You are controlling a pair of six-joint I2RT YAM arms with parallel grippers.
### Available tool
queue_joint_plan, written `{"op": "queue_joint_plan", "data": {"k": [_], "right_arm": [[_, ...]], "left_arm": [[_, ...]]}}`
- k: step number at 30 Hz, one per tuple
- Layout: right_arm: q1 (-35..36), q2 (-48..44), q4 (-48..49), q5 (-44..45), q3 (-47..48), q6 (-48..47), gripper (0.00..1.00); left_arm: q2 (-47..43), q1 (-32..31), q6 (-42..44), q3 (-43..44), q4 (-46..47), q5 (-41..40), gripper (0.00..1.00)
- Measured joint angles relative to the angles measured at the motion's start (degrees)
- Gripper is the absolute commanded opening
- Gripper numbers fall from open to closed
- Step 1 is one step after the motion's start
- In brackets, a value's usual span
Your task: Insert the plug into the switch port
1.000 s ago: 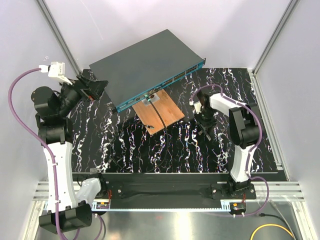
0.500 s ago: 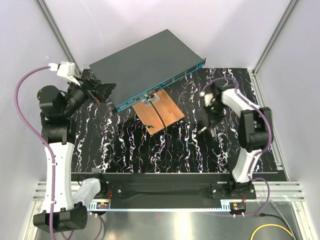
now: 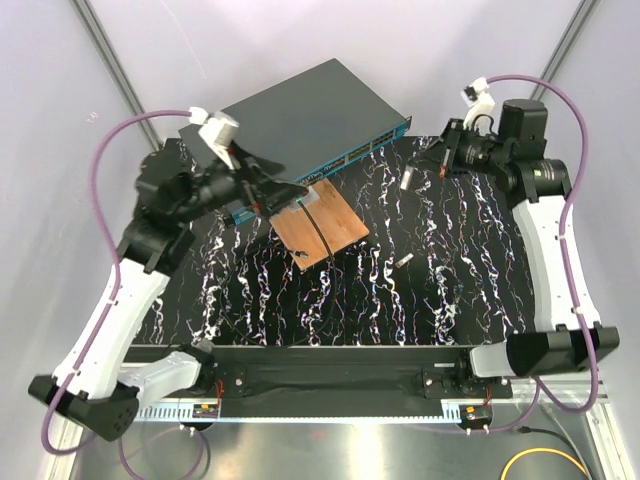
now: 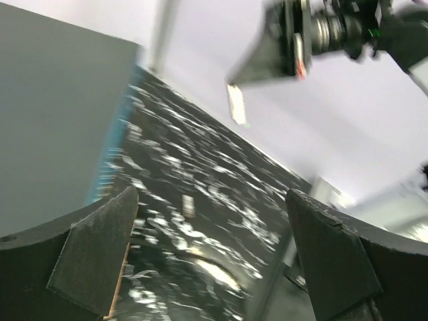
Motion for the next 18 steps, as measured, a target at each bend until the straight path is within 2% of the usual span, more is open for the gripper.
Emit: {"op": "queue_joint_plan", "data": {"k": [3, 9, 13, 14, 18], "right_arm": [[0.00, -3.91, 11.74, -5.49, -5.35, 10.12, 0.00], [0.26, -8.04, 31.41, -11.13, -13.05, 27.98, 0.00], [1.84, -8.74, 38.75, -12.90, -14.56, 33.94, 0.00], [2.58, -9.01, 39.69, -13.14, -14.91, 34.62, 0.00], [6.05, -10.73, 41.88, -14.08, -16.31, 36.22, 0.00]], "left_arm": [[2.12, -4.31, -3.48, -0.28, 1.86, 0.33, 0.98], [6.36, -9.25, -18.23, -3.89, 14.23, 2.27, 0.93], [11.19, -13.77, -24.59, -3.37, 20.81, 3.48, 0.84], [12.02, -14.53, -25.55, -3.34, 21.97, 3.67, 0.78], [14.60, -16.63, -29.51, -3.34, 25.79, 4.22, 0.68]]}}
